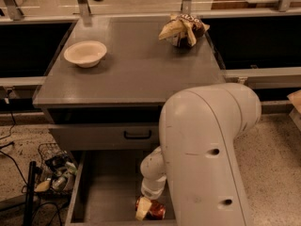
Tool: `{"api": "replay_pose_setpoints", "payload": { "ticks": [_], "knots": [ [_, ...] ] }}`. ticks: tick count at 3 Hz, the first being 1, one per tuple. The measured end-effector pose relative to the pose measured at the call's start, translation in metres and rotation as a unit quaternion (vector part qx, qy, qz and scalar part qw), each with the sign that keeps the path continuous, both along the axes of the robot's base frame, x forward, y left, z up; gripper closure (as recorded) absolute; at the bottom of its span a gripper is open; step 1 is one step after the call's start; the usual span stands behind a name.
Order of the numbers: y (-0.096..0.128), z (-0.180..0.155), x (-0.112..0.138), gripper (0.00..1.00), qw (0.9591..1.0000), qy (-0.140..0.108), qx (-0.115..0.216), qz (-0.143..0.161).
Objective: Pick coke can from middle drawer and place on counter
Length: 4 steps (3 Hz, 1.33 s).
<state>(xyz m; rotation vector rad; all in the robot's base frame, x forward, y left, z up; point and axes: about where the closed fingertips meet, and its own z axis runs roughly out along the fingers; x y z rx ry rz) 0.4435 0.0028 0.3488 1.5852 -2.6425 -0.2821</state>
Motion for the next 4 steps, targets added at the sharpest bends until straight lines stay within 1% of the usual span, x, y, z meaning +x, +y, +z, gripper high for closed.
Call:
{"api": "replay_pose_setpoints", "payload": {
  "ticks": [1, 4],
  "knots": [
    [-0.0001, -0.0004, -0.0003, 0.03, 1.0, 0.0, 0.0, 0.0],
    [-0.0001, -0.0004, -0.0004, 0.72, 1.0, 0.001, 0.0, 0.0]
  ]
}}
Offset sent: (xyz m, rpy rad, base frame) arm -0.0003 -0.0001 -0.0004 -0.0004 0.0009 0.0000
